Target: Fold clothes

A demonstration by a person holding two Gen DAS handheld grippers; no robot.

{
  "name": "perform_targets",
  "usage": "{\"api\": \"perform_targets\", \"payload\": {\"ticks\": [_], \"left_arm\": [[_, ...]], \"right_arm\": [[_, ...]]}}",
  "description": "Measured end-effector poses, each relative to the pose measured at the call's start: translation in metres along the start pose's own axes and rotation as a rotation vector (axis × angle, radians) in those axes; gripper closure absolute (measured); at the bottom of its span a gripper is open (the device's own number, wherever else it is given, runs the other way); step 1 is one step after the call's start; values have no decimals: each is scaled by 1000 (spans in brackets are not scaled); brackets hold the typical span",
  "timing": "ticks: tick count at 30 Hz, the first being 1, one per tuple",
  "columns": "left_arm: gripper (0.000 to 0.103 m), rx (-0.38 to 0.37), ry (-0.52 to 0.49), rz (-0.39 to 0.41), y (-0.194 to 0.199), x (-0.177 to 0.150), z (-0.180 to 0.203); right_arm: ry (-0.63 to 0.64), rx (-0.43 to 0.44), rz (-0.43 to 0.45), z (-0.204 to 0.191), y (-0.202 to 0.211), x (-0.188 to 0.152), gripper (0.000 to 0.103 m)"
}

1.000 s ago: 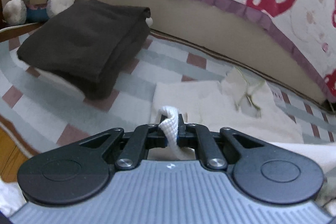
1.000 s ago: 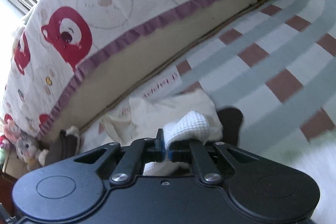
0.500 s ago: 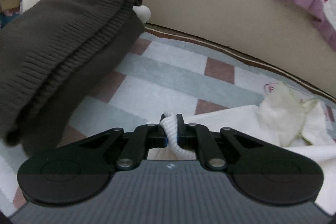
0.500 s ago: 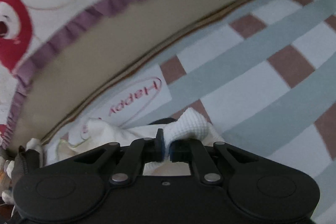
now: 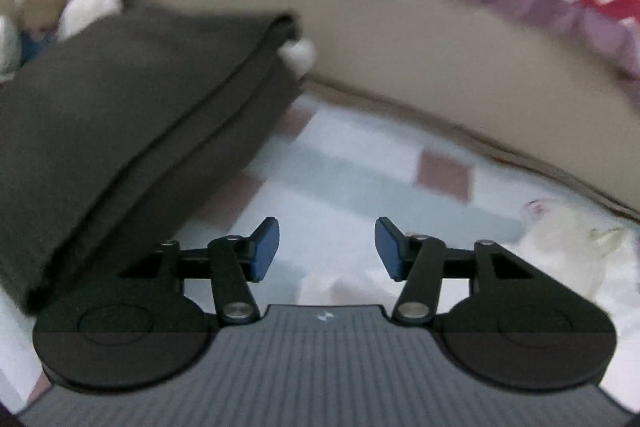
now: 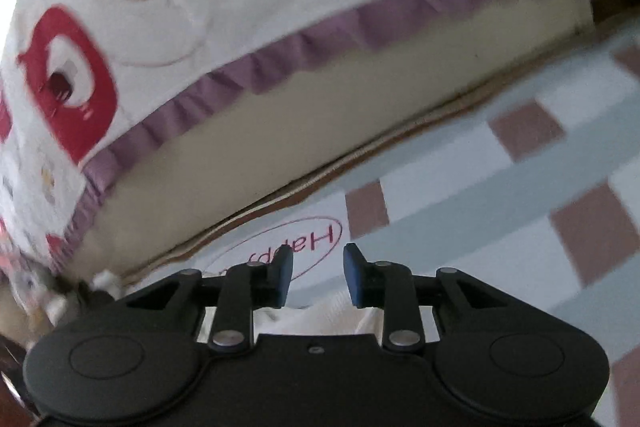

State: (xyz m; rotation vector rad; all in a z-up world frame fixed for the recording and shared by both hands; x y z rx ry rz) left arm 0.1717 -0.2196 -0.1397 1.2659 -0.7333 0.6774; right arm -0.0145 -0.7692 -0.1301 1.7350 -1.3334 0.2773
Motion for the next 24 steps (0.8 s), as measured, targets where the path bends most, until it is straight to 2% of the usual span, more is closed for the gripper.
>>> {"api": "perform_targets", "payload": {"ticks": [2,5,7,8,12,15,18,19,21,24], "left_arm": [[51,-132,-18,8,6,2,18],[47,-362,-76,-69,-2,3,59],[37,-436,-132,-115,-13,0,89],[37,-454,-157,-155,-22,-3,105],[36,-465,-212,-278,-62,-13,152],[36,-389,-314,-330,-90,-22,174],[37,-277,-437,-294,-114,-27,187],[37,-245,-473,-282,-122,-28,192],[37,-260,-476,-257,-132,-23,195],[37,-229,-472,-237,-143,-15,203]], "right_arm": [[75,44,-13,-14,-8,-6,70],[254,141,-118,-60,-43,-14,70],[367,132,-168,-85,-71,-23,64],[424,126,-192,-97,-86,-27,62],[650,102,-290,-144,-143,-45,57],[530,145,-336,-128,-163,-51,57],[512,145,-346,-114,-168,-54,58],[501,157,-338,-110,-167,-56,65],[477,183,-323,-103,-163,-59,67],[426,206,-330,-97,-164,-58,65]]}}
Point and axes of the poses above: each gripper's, at about its wrist camera, not at the fingertips, and y roughly against the way its jaws point, z to its right, x to its top, the point moved 1 cm from there along -y, roughly the way its jaws point, and after that the axes turned 5 degrees about z, right-handed, at the moved point
